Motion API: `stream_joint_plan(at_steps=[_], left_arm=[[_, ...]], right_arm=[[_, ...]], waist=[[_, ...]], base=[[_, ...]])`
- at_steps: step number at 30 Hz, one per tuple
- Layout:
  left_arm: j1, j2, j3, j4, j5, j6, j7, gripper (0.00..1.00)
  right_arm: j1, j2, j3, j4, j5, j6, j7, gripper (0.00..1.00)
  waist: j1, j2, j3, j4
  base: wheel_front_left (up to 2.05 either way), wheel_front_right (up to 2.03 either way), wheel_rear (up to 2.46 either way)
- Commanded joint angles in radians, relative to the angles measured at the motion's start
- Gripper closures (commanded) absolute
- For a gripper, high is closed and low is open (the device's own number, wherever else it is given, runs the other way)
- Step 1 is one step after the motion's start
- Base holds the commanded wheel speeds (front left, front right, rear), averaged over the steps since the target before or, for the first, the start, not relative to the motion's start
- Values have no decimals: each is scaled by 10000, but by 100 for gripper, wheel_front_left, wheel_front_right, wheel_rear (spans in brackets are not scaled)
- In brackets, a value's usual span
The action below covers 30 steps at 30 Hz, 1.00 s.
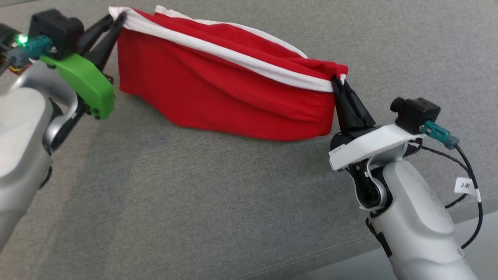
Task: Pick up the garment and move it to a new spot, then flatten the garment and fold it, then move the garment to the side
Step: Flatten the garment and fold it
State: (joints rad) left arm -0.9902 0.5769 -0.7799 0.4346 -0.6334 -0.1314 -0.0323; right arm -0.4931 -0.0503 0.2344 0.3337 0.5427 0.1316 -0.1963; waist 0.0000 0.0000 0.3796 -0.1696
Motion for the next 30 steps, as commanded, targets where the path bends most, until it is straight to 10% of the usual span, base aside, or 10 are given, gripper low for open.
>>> stream_joint_plan(at_steps=[1,11,12,13,14,15,30], left_arm=[[-419,191,-127,301,-272,21,-63,100],[-2306,189,-1966,2549,-1303,20,-389,100],[-2393,172,-2087,2715,-1390,20,-475,100],[-2498,155,-2222,2899,-1454,20,-618,87],[-2570,147,-2400,3090,-1453,20,-750,24],[-2614,133,-2523,3230,-1471,20,-862,0],[-2613,148,-3926,4058,-2840,19,-1976,0]], right_arm=[[-319,-9,91,208,130,-18,-128,100],[-1959,-28,986,1719,958,-20,-660,100],[-2033,-27,1077,1784,1005,-20,-667,76],[-2139,-22,1220,1772,992,-18,-694,2],[-2175,-19,1256,1773,1013,-18,-701,0],[-2203,-29,1168,1686,935,-18,-702,0],[670,-7,136,-1695,-1729,-13,-692,0]], waist=[[0,0,812,-758],[0,0,1474,-1239],[0,0,1482,-1253],[0,0,1488,-1263],[0,0,1484,-1269],[0,0,1472,-1267],[0,0,497,-947]], base=[[0,0,0],[0,0,0],[0,0,0],[0,0,0],[0,0,0],[0,0,0],[0,0,0]])
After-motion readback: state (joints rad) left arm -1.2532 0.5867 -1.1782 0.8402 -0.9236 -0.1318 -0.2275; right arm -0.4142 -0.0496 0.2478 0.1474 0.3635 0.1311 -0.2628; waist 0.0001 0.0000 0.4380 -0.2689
